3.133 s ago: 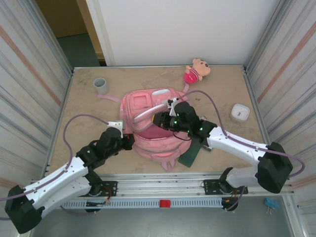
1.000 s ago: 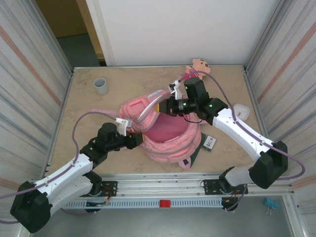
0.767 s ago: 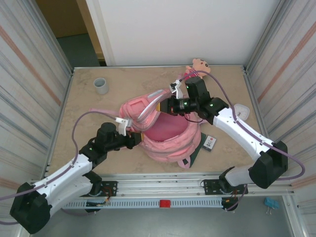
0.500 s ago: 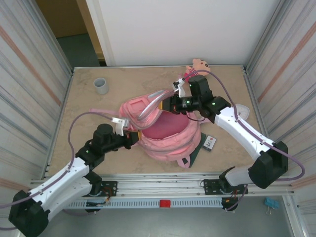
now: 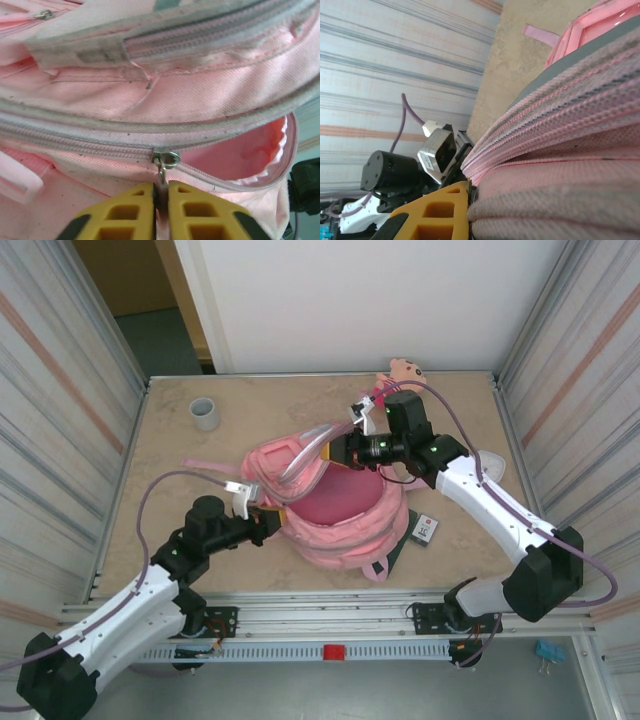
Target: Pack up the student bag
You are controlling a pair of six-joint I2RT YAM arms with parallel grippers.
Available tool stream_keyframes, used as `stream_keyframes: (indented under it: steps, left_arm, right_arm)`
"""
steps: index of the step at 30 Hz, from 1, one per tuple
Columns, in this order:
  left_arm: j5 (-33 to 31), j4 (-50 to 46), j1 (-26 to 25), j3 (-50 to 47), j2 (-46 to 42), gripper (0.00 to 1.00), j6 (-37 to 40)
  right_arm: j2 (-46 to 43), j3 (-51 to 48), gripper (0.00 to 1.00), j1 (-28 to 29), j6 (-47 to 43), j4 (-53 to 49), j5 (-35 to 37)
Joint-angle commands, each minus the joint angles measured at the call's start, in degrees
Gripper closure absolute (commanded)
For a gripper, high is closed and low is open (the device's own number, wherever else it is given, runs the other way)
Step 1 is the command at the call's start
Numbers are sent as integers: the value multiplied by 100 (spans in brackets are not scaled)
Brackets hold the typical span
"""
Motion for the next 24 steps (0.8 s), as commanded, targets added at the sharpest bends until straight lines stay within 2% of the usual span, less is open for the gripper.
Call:
stream_keyframes:
  steps: [1,6,15,20,24]
  left_arm:
    - [191,258,-35,-4,32,100,170]
    - [-258,-146,-34,-13,-8,100,174]
    - [-1945,-1088,28,-83,-174,100,145]
    - [-2455,-1210,385,13,78,100,5]
    - [-2335,-957,892,64,562,100,-85]
  right_arm:
    - [-324,120,100,-24,30,790,-283]
    - [-355,172,100,-26,8,768,-282]
    - [-455,420,100,-26,-88,583,-565]
    - [-622,620,100,-24,-230,279,-880]
    - [-732,698,100,-28,-267,217,-1174]
